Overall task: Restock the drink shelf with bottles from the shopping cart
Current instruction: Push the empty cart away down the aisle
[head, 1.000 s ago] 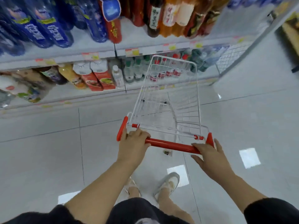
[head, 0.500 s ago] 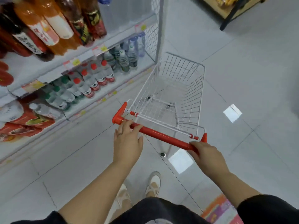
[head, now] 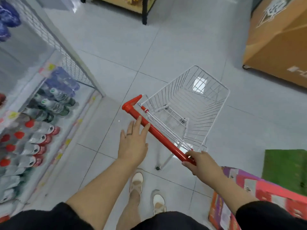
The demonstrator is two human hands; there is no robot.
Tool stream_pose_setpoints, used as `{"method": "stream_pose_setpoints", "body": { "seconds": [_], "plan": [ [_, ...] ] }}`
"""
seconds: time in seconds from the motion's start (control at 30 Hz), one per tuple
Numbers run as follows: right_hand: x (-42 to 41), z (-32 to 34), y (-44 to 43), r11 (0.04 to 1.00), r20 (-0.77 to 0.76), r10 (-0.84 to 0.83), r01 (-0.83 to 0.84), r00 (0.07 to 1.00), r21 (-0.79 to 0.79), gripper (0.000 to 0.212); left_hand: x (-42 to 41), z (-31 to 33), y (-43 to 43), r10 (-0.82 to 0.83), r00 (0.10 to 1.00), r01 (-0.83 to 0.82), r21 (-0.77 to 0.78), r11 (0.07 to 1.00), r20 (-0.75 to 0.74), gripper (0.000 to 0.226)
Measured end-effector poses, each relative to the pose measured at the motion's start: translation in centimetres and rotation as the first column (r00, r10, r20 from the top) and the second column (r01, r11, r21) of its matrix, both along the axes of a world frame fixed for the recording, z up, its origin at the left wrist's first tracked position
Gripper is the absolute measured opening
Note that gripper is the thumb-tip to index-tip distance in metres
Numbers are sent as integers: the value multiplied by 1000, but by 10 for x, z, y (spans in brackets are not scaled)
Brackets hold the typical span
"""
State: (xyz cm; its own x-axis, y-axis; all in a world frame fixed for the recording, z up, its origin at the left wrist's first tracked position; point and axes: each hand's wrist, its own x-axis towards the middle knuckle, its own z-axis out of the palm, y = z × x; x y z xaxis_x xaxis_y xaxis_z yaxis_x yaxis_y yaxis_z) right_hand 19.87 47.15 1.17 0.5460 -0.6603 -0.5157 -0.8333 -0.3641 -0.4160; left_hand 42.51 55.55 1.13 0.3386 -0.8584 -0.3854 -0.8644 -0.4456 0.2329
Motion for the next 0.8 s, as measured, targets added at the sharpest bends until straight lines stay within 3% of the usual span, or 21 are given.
{"method": "stream_pose_setpoints", "body": {
  "seconds": [0.17,0.3,0.43,0.53,0.8],
  "plan": [
    [-37,-6,-21,966,45,-254,255,966,-32,27,5,-5,-95,-378,923,382,-51,923,75,57],
    [-81,-10,-48,913,33,-402,404,915,-56,30,-32,-9,-171,-560,823,568,-98,817,95,55],
    [-131,-10,-78,857,46,-510,512,859,-60,30,-91,-13,-238,-659,751,657,-127,743,35,52],
    [-154,-11,-93,818,79,-563,568,823,-85,31,-121,-15,-271,-664,748,652,-182,736,0,50],
    [-222,-10,-123,676,90,-728,733,680,-70,26,-216,-18,-358,-781,624,766,-176,619,-29,47]
  ]
}}
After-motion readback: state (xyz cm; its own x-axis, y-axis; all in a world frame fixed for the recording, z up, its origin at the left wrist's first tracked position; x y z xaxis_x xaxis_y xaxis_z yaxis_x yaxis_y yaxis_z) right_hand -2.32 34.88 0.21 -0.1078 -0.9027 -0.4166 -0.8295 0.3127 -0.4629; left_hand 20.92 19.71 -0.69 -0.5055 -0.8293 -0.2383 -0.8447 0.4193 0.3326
